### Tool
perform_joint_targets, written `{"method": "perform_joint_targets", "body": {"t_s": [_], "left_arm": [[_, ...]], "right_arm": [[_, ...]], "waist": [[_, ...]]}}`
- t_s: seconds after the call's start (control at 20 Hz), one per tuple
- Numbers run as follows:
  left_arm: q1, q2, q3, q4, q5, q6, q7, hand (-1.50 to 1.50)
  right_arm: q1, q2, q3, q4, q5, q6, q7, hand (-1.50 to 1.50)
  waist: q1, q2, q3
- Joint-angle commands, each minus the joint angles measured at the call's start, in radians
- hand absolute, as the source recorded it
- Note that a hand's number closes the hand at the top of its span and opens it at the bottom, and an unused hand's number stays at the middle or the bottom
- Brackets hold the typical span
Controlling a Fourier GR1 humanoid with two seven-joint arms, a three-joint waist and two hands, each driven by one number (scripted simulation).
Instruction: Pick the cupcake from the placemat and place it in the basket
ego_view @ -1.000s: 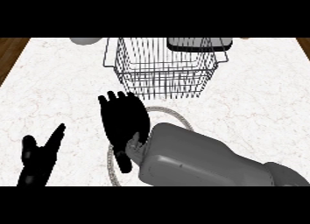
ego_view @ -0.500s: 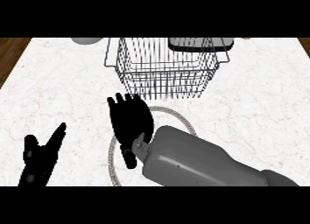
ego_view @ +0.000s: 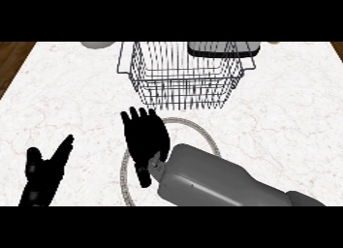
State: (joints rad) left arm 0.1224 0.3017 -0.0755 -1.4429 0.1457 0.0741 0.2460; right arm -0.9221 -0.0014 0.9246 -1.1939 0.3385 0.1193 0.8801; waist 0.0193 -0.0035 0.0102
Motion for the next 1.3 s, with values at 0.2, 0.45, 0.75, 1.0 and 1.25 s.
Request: {"method": "perform_joint_targets", "body": {"t_s": [0.2,0.45,0.75,1.0,1.25], "left_arm": [[-0.024,-0.029,0.001,0.039,-0.008,-0.011,0.028,0.00],[-0.035,-0.044,0.011,0.084,-0.011,-0.023,0.011,0.00],[-0.024,-0.046,0.018,0.104,-0.029,-0.044,-0.020,0.00],[-0.020,-0.097,-0.007,0.065,-0.065,0.008,0.001,0.00],[-0.031,-0.069,0.021,0.090,-0.050,-0.043,-0.009,0.00]], "right_arm": [[-0.009,0.001,0.048,0.171,-0.025,-0.015,-0.078,-1.50],[-0.040,0.001,0.096,0.119,-0.095,-0.007,0.025,-1.50],[-0.011,0.001,0.097,0.130,-0.072,-0.030,-0.023,-1.50],[0.004,0.001,0.136,0.143,-0.084,-0.069,-0.035,-1.50],[-0.025,0.001,0.168,0.219,-0.112,-0.073,-0.079,1.50]], "waist": [[0.001,0.007,-0.011],[0.006,0.007,-0.011],[-0.006,0.005,-0.011],[-0.005,0.005,-0.011],[0.008,0.008,-0.011]]}}
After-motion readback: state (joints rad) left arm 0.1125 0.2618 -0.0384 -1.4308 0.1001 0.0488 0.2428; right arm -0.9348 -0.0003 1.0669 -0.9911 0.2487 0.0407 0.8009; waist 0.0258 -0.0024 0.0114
